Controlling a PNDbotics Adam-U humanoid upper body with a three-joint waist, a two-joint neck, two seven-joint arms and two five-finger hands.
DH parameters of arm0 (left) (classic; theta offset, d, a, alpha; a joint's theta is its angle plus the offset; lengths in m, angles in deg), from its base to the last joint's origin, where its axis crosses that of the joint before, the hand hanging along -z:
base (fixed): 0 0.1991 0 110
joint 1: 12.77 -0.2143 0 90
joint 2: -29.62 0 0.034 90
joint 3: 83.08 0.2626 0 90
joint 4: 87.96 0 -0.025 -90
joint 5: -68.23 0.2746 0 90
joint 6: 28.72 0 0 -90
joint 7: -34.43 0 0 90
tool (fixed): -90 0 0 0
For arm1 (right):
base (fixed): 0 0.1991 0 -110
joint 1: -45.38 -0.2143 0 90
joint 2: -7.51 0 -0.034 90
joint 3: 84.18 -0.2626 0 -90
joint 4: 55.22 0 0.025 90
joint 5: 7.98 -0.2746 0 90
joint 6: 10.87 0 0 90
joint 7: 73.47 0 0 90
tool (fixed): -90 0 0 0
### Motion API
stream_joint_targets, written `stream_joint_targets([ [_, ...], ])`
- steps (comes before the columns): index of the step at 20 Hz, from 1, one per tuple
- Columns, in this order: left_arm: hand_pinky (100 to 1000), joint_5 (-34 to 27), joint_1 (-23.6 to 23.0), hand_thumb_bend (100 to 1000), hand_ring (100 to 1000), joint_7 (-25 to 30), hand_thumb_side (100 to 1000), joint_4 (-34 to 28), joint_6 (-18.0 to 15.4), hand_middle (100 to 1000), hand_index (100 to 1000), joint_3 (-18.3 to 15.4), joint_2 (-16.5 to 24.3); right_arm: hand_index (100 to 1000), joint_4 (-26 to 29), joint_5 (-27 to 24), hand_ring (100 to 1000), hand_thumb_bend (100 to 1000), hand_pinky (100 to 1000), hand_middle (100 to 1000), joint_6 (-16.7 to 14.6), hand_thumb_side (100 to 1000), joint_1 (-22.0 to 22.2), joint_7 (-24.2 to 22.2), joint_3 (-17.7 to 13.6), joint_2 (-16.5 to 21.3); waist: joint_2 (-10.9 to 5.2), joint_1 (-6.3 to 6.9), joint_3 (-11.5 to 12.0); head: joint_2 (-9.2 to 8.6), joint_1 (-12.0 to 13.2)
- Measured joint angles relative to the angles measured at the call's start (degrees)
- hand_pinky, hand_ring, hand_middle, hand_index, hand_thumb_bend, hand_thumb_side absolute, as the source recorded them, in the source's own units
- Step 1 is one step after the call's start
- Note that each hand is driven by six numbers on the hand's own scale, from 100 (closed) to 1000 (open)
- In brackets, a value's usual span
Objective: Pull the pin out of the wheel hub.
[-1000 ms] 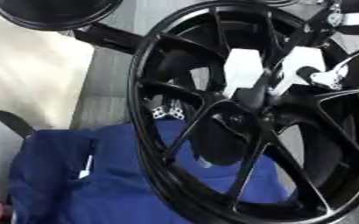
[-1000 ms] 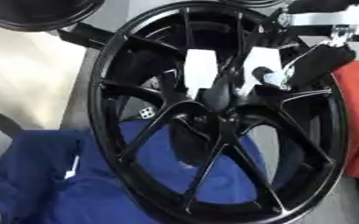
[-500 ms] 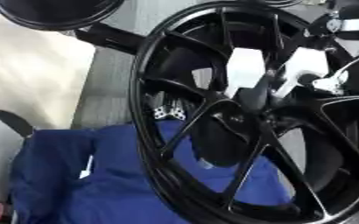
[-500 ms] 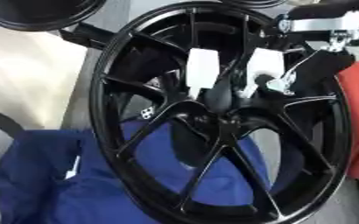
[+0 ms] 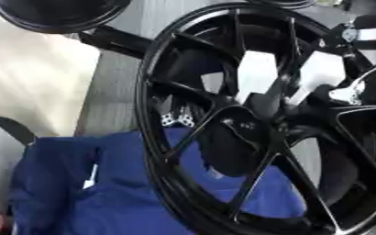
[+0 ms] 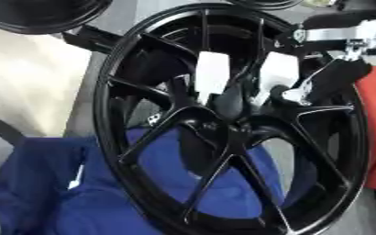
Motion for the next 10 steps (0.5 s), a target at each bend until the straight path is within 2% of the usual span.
stream_joint_targets([
  [5,745,0.00,0.00,407,713,0.02,481,0.00,0.02,638,732,0.00,0.00,759,-0.29,-0.42,673,106,761,613,0.53,274,0.02,1.79,-0.11,-0.50,0.00,0.07,-0.04,-0.01,0.01],
  [7,745,0.00,0.00,407,713,0.04,481,0.00,0.04,638,732,0.00,-0.01,717,-0.29,-0.80,624,100,734,571,0.93,210,0.04,2.93,-0.14,-0.54,0.00,0.10,-0.05,-0.01,0.01],
  [10,745,0.00,0.00,406,713,0.08,482,0.00,0.08,638,732,0.00,-0.03,673,-0.29,-1.25,583,100,713,530,1.70,187,0.16,4.61,-0.14,-0.55,0.00,0.10,-0.08,-0.01,0.01],
])
